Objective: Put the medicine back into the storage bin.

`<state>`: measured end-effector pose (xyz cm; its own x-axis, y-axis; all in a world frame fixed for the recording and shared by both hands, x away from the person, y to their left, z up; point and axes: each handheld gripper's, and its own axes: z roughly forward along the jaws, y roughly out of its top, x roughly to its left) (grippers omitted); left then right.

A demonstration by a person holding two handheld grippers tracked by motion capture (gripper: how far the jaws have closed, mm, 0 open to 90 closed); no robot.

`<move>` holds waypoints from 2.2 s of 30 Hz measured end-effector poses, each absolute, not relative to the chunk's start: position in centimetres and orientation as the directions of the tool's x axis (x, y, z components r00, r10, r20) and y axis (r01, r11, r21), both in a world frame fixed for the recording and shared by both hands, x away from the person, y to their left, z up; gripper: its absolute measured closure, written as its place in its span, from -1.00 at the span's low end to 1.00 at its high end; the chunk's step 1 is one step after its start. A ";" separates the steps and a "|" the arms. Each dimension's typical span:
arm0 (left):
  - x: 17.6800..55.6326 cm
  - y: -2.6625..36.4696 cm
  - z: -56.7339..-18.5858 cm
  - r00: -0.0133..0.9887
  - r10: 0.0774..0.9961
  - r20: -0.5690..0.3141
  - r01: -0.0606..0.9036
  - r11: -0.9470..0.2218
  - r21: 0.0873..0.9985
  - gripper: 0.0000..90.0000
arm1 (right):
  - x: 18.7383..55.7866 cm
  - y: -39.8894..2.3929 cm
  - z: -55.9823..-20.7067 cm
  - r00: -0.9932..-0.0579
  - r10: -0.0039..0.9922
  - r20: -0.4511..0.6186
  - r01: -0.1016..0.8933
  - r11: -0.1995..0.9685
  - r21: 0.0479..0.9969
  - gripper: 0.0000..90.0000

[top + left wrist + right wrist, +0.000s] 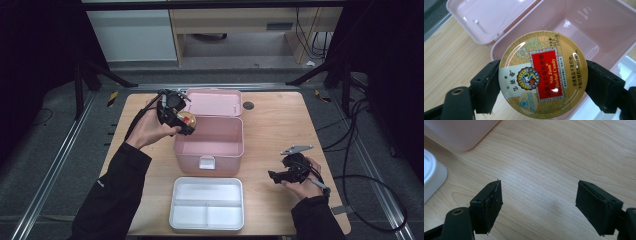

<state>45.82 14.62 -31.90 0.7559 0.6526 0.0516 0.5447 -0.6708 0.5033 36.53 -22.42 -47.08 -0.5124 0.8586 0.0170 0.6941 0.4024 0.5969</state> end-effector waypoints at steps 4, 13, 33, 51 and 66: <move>46.2 13.4 -32.0 0.768 0.638 0.057 0.533 -0.685 0.498 -0.56 | 36.6 -22.4 -47.2 -0.514 0.857 0.015 0.693 0.406 0.596 -0.52; 47.5 10.0 -32.9 0.794 0.606 0.057 0.511 -0.714 0.478 -0.56 | 36.6 -22.3 -47.4 -0.518 0.855 0.018 0.697 0.409 0.589 -0.51; 49.6 4.6 -37.4 0.835 0.549 0.029 0.493 -0.772 0.401 -0.56 | 36.7 -22.3 -47.6 -0.530 0.848 0.016 0.694 0.423 0.583 -0.52; 48.5 6.2 -36.9 0.834 0.551 0.031 0.482 -0.755 0.446 -0.60 | 36.7 -22.3 -47.6 -0.528 0.849 0.012 0.689 0.420 0.590 -0.54; 41.4 14.0 -32.8 0.802 0.593 0.064 0.424 -0.643 0.638 -0.31 | 36.2 -21.7 -46.3 -0.570 0.821 -0.011 0.611 0.433 0.662 -0.24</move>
<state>41.43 13.96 -32.78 0.8024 0.5934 0.0639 0.4244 -0.6426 0.6380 36.21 -21.68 -46.31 -0.5702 0.8214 -0.0108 0.6114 0.4331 0.6623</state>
